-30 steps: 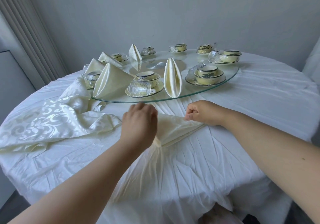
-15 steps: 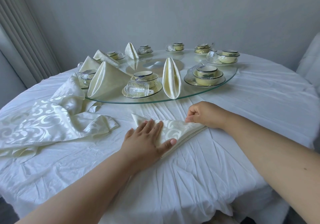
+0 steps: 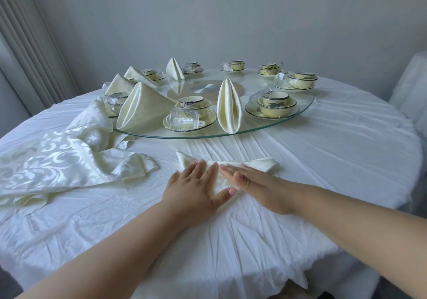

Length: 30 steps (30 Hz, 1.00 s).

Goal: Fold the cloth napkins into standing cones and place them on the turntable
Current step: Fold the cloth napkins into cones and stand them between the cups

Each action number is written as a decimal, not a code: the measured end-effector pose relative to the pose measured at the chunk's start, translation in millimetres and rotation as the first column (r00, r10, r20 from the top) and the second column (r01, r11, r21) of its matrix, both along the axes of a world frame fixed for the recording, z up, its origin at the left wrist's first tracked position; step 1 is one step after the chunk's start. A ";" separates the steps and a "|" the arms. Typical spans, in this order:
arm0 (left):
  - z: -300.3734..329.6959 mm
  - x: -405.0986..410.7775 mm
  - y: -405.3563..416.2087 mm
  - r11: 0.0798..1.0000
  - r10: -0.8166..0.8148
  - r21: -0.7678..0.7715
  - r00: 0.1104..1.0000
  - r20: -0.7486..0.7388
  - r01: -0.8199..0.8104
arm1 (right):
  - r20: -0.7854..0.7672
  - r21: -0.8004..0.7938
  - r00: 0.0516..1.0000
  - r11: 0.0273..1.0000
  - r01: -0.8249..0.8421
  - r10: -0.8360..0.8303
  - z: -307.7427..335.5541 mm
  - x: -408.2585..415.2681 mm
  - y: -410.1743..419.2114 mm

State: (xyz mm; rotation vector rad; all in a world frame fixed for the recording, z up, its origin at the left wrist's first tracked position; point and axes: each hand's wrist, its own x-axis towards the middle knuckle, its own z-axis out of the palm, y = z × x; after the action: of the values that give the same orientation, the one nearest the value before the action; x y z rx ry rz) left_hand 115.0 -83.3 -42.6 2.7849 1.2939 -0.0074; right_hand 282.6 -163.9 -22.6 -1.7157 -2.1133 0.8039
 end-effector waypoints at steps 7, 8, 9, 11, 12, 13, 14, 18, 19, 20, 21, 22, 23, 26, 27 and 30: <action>0.5 1.8 1.5 1.000 0.026 -0.016 0.998 -0.049 -0.026 | 0.381 0.030 0.924 0.999 0.022 -0.031 -7.8 24.4 8.1; 0.9 2.0 0.8 0.999 0.026 -0.022 0.998 -0.052 -0.027 | 0.416 0.030 0.908 0.999 0.039 -0.048 -7.0 28.2 7.3; 1.6 2.1 0.3 0.999 0.024 -0.029 0.998 -0.054 -0.025 | 0.443 0.028 0.894 0.998 0.059 -0.065 -6.3 32.0 6.5; 3.0 1.7 0.2 0.999 0.018 -0.043 0.998 -0.056 -0.020 | 0.484 0.028 0.870 0.996 0.087 -0.090 -7.7 38.0 4.5; 3.4 1.4 0.8 0.999 0.018 -0.043 0.998 -0.054 -0.020 | 0.490 0.025 0.866 0.995 0.101 -0.101 -9.4 40.5 4.9; 3.6 1.0 1.5 0.999 0.019 -0.041 0.998 -0.052 -0.021 | 0.498 0.010 0.861 0.993 0.114 -0.104 -8.8 41.6 5.8; 3.4 0.7 1.6 0.999 0.019 -0.037 0.998 -0.051 -0.021 | 0.512 -0.013 0.853 0.992 0.126 -0.102 -6.3 41.7 7.8; 1.8 2.0 1.3 0.999 0.013 -0.036 0.998 -0.057 -0.015 | 0.494 -0.012 0.861 0.989 0.147 -0.122 28.6 26.0 15.3; 1.5 2.3 1.9 0.999 0.013 -0.034 0.998 -0.058 -0.015 | 0.367 0.026 0.922 0.992 0.121 -0.122 38.0 17.4 16.4; 1.3 2.2 2.5 0.999 0.013 -0.030 0.998 -0.059 -0.015 | 0.207 0.051 0.972 0.994 0.101 -0.110 43.8 8.0 16.7; 0.8 1.8 2.9 1.000 0.012 -0.025 0.998 -0.059 -0.013 | 0.074 0.048 0.994 0.996 0.075 -0.079 45.6 -0.4 16.0; 0.4 1.5 2.9 1.000 0.009 -0.020 0.998 -0.056 -0.010 | 0.018 0.028 0.999 0.999 0.041 -0.042 41.4 -5.2 15.9; 0.2 0.6 2.0 1.000 0.005 -0.018 0.999 -0.050 -0.006 | 0.034 -0.002 0.999 1.000 0.012 -0.012 34.0 -8.4 16.2; 0.6 1.7 1.4 1.000 0.000 -0.013 1.000 -0.018 -0.001 | 0.219 0.023 0.975 0.999 -0.046 0.040 1.6 0.2 22.0; 1.5 1.6 2.5 1.000 -0.002 -0.016 1.000 -0.010 0.002 | 0.258 0.026 0.965 0.998 -0.053 0.044 -1.7 4.1 22.8; 5.8 -1.1 7.7 0.998 -0.031 -0.047 0.999 -0.011 0.031 | 0.262 -0.003 0.965 1.000 -0.029 0.029 -0.4 8.7 25.1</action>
State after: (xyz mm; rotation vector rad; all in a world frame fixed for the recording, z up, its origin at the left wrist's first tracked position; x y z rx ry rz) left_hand 113.9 -75.6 -36.8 2.7696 1.2365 -0.0543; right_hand 291.4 -138.7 -22.9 -1.8849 -2.3110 0.6116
